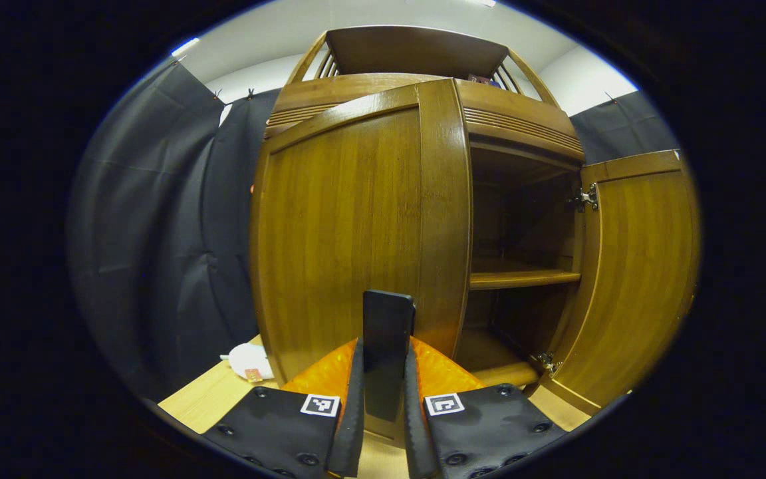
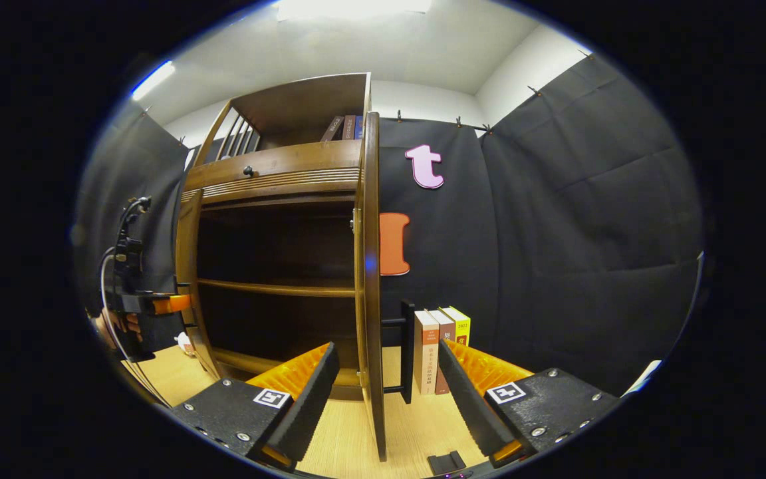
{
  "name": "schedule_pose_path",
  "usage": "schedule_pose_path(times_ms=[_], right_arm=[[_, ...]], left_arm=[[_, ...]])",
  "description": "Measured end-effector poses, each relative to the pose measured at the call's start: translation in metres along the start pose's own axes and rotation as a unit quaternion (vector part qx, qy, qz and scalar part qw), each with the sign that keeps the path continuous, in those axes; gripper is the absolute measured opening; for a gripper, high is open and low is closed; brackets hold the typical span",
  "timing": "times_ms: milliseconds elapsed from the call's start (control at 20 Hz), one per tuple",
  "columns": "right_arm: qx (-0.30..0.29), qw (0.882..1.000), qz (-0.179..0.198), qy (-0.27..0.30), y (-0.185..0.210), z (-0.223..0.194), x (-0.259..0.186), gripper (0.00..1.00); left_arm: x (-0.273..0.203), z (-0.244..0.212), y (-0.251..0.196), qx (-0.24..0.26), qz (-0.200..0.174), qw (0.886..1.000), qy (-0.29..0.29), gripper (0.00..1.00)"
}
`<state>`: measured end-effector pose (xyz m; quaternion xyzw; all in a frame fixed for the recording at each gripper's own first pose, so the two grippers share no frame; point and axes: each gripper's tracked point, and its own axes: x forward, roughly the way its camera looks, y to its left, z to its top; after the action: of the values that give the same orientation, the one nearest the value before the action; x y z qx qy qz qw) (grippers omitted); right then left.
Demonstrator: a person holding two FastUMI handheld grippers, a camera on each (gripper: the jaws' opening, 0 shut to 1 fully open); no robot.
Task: Open the right door of the double-door shoe cabinet with the right hand, and open the left door with the left hand.
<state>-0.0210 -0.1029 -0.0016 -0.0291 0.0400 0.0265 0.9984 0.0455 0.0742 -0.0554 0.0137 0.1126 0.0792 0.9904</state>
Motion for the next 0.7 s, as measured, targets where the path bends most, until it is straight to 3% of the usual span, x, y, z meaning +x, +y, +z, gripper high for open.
schedule_pose_path(times_ms=[200, 600, 650, 700], right_arm=[[0.007, 1.000, -0.001, 0.000, 0.003, 0.001, 0.001, 0.92], [-0.009, 1.000, 0.007, 0.009, 0.022, -0.005, 0.003, 0.92], [-0.007, 1.000, 0.010, 0.011, 0.024, -0.005, 0.003, 0.86], [-0.006, 1.000, 0.012, 0.012, 0.027, -0.006, 0.004, 0.98]], left_arm=[[-0.025, 0.002, 0.021, -0.008, 0.010, 1.000, -0.006, 0.34], [-0.062, 0.006, 0.073, -0.025, 0.054, 0.998, -0.025, 0.26], [-0.064, 0.005, 0.077, -0.020, 0.057, 0.998, -0.025, 0.26], [-0.068, 0.005, 0.086, -0.013, 0.064, 0.998, -0.025, 0.24]])
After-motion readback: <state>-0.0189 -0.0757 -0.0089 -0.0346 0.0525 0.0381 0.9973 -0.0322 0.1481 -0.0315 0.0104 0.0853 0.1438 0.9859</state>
